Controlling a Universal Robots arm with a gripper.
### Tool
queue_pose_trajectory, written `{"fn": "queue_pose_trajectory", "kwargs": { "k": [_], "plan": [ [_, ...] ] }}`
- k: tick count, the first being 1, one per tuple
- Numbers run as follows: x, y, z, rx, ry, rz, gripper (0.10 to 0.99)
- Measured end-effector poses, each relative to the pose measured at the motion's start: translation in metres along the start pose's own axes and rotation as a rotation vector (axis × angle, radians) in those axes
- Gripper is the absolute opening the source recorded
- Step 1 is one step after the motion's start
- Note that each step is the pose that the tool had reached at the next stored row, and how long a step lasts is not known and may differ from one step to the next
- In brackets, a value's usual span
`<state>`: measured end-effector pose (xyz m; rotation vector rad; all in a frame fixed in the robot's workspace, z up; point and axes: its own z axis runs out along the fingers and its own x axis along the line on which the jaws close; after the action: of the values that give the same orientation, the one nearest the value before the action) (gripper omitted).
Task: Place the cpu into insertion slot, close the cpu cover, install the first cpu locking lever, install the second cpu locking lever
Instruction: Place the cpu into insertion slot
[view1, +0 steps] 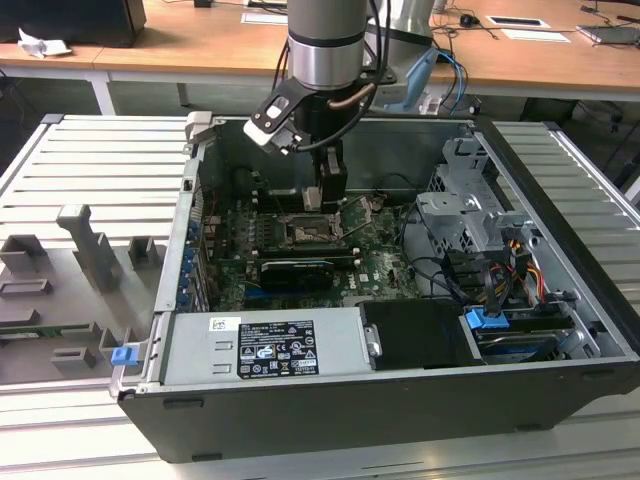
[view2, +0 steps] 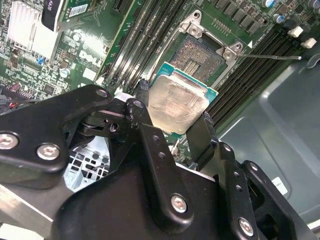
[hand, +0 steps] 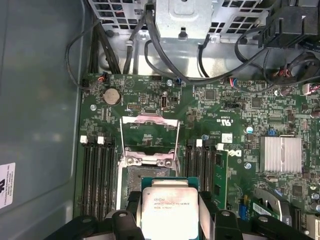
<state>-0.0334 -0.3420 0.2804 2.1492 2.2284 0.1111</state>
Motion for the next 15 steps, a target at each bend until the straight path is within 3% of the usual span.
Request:
{"fn": "queue_pose_trajectory", "kwargs": {
  "k": [15],
  "plan": [
    [-0.0001,-0.0006,0.0073,0.000,-0.0016,0.019,0.541]
  ]
}}
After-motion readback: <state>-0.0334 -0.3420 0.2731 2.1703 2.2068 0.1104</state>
